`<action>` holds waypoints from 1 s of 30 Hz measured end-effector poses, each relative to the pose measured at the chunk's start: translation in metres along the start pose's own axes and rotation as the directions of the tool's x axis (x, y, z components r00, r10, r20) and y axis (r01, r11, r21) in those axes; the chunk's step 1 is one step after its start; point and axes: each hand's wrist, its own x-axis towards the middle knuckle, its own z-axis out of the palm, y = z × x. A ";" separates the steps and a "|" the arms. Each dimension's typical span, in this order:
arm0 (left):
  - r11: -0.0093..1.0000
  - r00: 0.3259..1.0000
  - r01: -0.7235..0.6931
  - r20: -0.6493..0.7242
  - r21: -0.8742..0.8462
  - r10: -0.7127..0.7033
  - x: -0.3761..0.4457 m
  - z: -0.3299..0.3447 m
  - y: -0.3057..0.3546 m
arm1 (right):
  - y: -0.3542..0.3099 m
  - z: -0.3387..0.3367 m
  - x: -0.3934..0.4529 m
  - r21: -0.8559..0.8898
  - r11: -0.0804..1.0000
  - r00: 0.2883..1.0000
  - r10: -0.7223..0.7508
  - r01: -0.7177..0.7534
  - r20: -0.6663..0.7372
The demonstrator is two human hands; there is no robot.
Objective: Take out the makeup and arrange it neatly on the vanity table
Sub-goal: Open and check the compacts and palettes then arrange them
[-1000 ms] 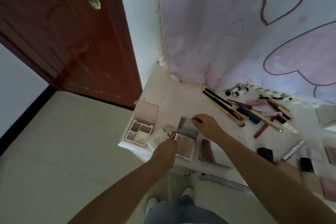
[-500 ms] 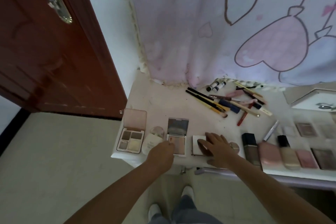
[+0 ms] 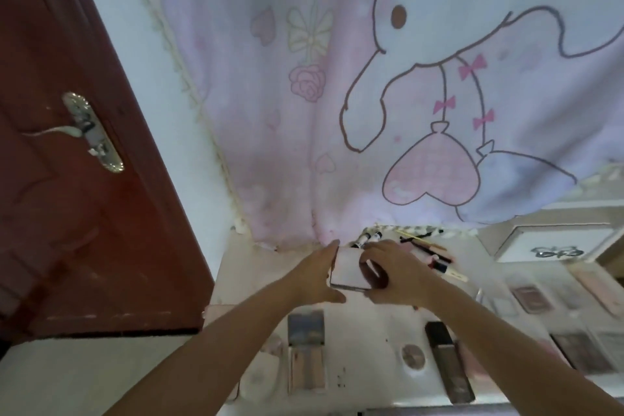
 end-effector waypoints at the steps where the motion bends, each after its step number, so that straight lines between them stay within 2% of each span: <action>1: 1.000 0.999 -0.028 -0.045 -0.011 0.027 0.005 -0.012 0.009 | -0.002 -0.016 0.005 -0.020 0.999 0.998 -0.031 0.030 -0.047; 4: 0.981 0.986 -0.050 -0.165 -0.189 0.019 0.012 -0.048 0.030 | -0.010 -0.061 0.016 -0.001 0.999 0.984 -0.048 0.048 -0.171; 6: 0.912 0.979 -0.069 -0.203 -0.404 -0.016 0.011 -0.066 0.040 | -0.016 -0.083 0.019 0.097 0.995 0.974 -0.001 0.024 -0.227; 8: 0.856 0.980 -0.092 -0.200 -0.508 -0.013 0.009 -0.074 0.048 | -0.021 -0.095 0.021 0.140 0.990 0.966 0.024 0.013 -0.258; 11: 0.870 0.990 -0.101 -0.138 -0.483 0.038 0.005 -0.073 0.051 | -0.027 -0.095 0.023 0.060 0.996 0.974 -0.046 0.060 -0.220; 14: 0.850 0.992 -0.087 -0.122 -0.519 0.027 0.001 -0.071 0.048 | -0.029 -0.091 0.025 0.053 0.997 0.982 -0.044 0.055 -0.186; 21: 0.888 0.984 -0.085 -0.181 -0.451 0.002 -0.007 -0.064 0.035 | -0.031 -0.081 0.031 0.000 0.999 0.996 -0.046 0.047 -0.076; 30: 0.897 0.982 -0.068 -0.188 -0.438 -0.018 -0.012 -0.043 0.014 | -0.031 -0.057 0.031 -0.009 1.000 0.999 -0.029 0.029 0.025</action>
